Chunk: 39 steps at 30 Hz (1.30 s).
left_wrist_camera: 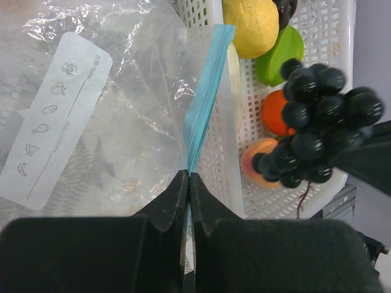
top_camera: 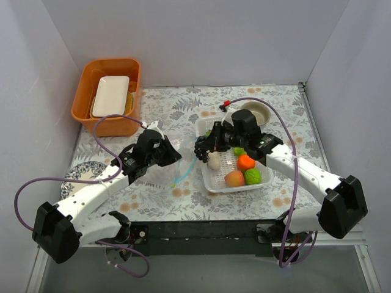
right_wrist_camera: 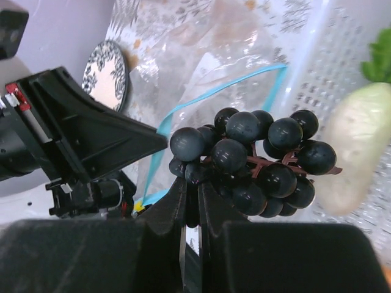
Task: Place the food in the zip-top bag and seal the zipper
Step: Place the fake fruit in the zipper food storage bag.
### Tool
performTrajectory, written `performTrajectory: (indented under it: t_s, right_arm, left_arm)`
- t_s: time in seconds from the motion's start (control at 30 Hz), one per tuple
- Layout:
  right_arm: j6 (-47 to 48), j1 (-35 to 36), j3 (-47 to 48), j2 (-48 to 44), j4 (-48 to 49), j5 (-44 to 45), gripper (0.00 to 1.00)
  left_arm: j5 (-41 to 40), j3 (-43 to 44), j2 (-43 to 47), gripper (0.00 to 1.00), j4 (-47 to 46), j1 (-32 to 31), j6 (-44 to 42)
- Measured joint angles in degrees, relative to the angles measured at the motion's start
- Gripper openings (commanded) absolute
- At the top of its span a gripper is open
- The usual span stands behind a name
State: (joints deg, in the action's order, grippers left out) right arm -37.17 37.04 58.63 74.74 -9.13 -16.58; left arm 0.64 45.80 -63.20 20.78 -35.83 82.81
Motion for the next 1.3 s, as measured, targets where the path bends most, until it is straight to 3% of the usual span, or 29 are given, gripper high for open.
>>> performTrajectory:
  t_s: [0.33,0.77,0.93,1.1,1.3]
  right_arm:
    - [-1.88,9.99,0.83,9.35,5.4,1.03,0.12]
    - [-1.95,10.45,3.52,15.26,8.2,2.47,0.2]
    - [-3.5,10.38,3.52,15.26,9.81,3.82,0.3]
    - [-3.15,10.01,5.86,16.87,10.95,0.09,0.48]
    - [0.11,9.03,10.34,21.24,9.33,-4.68,0.54]
  left_arm:
    - [0.83,0.9,0.85,0.0,-0.31,0.04,2.1]
    - [4.68,1.88,3.45,0.0,-0.39,0.04,4.24]
    - [4.74,1.29,4.85,0.0,0.2,0.04,5.14]
    - [3.85,1.29,5.35,0.0,1.64,0.04,5.31]
    - [1.95,1.81,5.09,0.0,3.3,0.26,5.25]
